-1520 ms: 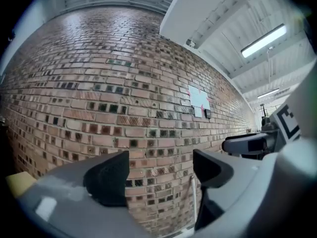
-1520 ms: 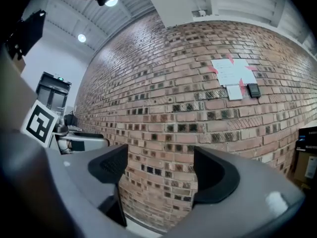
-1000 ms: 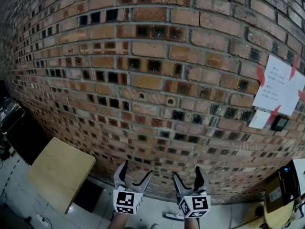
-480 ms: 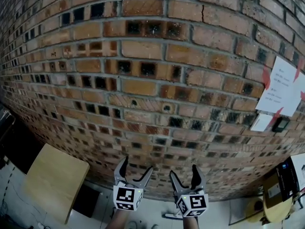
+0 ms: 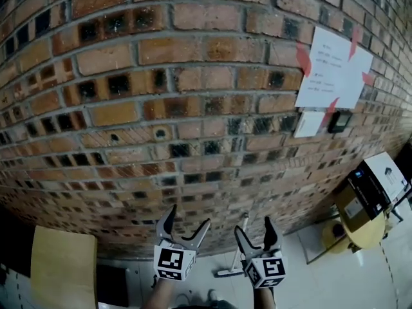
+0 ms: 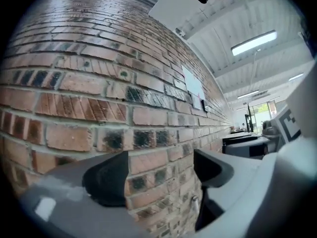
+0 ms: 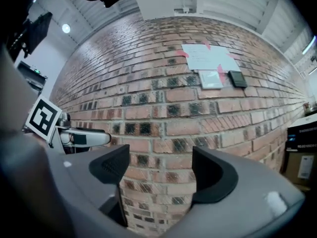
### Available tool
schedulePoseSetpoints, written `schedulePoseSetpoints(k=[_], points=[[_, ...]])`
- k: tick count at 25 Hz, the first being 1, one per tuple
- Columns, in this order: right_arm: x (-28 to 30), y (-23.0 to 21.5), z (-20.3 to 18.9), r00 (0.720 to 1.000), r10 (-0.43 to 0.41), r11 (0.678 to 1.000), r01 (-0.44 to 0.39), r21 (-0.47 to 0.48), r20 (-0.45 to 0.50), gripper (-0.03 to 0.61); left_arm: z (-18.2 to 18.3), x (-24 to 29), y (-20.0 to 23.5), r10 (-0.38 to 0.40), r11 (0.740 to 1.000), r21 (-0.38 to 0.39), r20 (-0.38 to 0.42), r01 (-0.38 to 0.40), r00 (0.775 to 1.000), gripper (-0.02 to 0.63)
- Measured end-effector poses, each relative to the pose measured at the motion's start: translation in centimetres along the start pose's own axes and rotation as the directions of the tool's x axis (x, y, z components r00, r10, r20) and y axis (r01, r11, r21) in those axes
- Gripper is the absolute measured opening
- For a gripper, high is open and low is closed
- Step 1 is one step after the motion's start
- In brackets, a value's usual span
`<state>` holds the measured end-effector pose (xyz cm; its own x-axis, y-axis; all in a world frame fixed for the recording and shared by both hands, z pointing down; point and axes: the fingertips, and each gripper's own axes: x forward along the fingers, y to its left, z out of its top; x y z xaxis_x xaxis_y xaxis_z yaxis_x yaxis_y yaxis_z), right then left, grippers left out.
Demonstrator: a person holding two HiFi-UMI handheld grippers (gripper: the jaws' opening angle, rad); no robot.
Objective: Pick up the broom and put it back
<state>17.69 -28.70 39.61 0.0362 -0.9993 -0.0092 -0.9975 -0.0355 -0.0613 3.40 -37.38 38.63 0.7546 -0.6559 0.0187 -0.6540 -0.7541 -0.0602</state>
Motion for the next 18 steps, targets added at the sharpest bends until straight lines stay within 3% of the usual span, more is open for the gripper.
schedulePoseSetpoints(k=[3, 7, 12, 18], points=[[-2.8, -3.2, -0.7, 0.996, -0.085, 0.996, 0.085, 0.035, 0.006, 0.394, -0.5, 2.0, -3.7, -0.126, 0.992, -0.013, -0.01, 0.125, 0.992, 0.416], [-7.1, -6.4, -2.8, 0.983, -0.184, 0.982, 0.185, 0.046, -0.025, 0.394, -2.0, 3.6, -8.4, -0.262, 0.965, -0.009, -0.052, 0.262, 0.964, 0.417], [-11.9, -8.5, -5.8, 0.967, -0.249, 0.966, 0.253, 0.057, -0.058, 0.394, -5.0, 4.7, -13.8, -0.397, 0.918, -0.025, -0.105, 0.397, 0.912, 0.416], [-15.7, -10.2, -10.9, 0.949, -0.288, 0.953, 0.297, 0.063, -0.126, 0.394, -9.9, 5.4, -19.2, -0.503, 0.861, -0.036, -0.195, 0.507, 0.842, 0.416]])
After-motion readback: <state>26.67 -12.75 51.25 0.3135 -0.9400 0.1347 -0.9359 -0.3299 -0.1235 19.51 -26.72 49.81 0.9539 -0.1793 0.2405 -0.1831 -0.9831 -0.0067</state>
